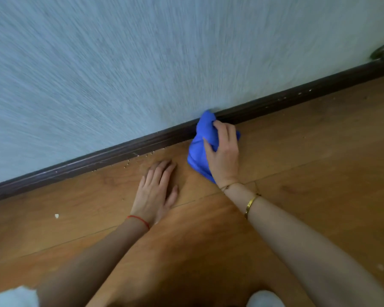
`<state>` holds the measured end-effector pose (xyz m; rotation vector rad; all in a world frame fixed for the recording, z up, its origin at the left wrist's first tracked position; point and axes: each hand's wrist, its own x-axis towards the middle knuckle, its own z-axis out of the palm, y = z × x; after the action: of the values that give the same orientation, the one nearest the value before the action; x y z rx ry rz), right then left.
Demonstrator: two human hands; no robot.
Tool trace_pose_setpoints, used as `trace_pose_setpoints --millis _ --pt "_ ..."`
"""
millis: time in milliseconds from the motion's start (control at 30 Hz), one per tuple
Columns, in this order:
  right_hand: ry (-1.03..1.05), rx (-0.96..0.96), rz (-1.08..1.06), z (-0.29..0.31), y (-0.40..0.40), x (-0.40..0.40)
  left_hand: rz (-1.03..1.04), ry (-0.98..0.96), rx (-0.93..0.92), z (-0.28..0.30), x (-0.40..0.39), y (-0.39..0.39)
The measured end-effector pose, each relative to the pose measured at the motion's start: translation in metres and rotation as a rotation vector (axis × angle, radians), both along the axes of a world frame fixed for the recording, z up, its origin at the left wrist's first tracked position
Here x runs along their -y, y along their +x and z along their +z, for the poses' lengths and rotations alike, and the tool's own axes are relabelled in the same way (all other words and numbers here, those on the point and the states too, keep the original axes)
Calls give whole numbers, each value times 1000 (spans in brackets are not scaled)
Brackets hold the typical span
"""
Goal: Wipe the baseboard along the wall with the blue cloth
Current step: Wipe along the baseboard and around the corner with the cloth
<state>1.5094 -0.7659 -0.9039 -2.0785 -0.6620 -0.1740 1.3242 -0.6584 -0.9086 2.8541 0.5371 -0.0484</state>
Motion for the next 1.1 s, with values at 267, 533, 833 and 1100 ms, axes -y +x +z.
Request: trace_pose_setpoints --millis 267,533,833,1100 --pt "34 -108 -153 15 35 38 -68 83 -121 27 11 11" --pt "-14 -35 -49 16 33 28 -7 -7 -101 20 32 29" --pt "67 -23 -200 5 69 59 187 -38 93 -12 57 52" --pt "19 33 -56 2 47 41 206 -36 125 -19 57 51"
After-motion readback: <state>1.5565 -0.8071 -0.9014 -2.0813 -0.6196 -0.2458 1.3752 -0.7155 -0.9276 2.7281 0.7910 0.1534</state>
